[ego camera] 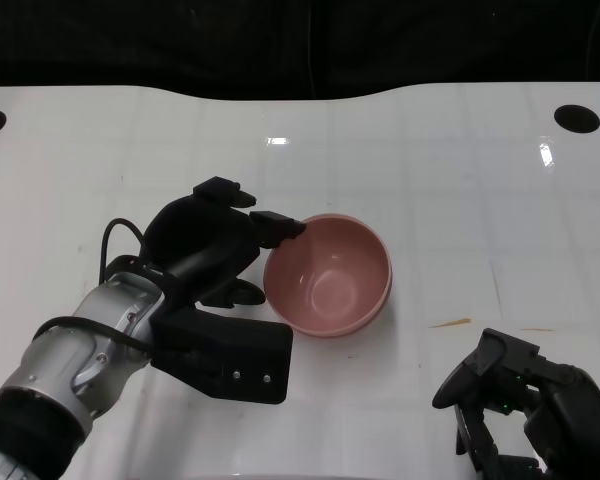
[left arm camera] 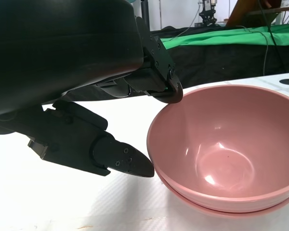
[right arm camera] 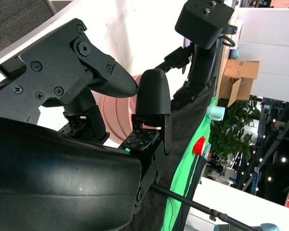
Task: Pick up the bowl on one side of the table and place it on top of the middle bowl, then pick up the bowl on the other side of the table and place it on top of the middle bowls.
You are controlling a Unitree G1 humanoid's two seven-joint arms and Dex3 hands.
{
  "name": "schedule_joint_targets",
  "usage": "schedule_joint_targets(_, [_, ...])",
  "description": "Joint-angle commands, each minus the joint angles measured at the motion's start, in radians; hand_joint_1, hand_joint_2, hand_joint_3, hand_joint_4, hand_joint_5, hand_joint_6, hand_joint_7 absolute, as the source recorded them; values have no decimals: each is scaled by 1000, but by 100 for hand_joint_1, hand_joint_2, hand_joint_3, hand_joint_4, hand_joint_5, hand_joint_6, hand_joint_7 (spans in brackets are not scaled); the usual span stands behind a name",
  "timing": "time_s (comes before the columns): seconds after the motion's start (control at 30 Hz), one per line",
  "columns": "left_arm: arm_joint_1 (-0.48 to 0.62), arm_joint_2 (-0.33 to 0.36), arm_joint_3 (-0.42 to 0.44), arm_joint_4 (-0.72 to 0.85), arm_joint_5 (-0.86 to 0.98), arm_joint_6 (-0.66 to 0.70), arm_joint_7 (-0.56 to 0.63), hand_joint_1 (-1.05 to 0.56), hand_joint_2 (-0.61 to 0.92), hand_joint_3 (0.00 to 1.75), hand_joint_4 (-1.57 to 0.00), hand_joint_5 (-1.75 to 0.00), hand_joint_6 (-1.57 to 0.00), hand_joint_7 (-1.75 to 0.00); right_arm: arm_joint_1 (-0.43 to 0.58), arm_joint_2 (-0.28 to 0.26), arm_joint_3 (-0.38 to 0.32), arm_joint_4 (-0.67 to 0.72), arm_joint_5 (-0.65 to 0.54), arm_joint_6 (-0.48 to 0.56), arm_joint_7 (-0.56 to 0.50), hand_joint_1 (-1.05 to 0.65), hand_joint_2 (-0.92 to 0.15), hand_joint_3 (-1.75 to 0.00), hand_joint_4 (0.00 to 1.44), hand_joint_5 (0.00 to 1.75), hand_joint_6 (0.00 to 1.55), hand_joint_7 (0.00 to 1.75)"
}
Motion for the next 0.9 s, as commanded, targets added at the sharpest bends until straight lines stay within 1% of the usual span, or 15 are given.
schedule_joint_targets(0.03, [-3,18,-8,-13,9,12,-25,-41,92,2,-9,-63,-53,0,9,-4,-11,-7,8,5,-1,-16,-49,-124,76,171,75,136])
schedule_joint_targets(0.27, [-8,14,-14,-10,15,35,-38,-42,91,3,-8,-59,-51,0,11,-1,-9,-12,6,10,-5,-16,-49,-124,77,171,75,136])
schedule_joint_targets(0.43, [-17,6,-17,-8,17,56,-48,-42,92,6,-9,-58,-47,0,12,0,-9,-10,4,7,-6,-16,-49,-125,77,171,75,136])
schedule_joint_targets(0.6, [-35,0,-22,-1,19,67,-52,-41,91,3,-12,-56,-45,0,12,-1,-8,-10,2,3,-5,-16,-49,-125,77,170,75,136])
schedule_joint_targets(0.9, [-60,-17,-21,31,17,73,-50,-40,92,2,-12,-52,-40,0,11,-2,-10,-6,5,1,-3,-16,-50,-124,77,171,75,136])
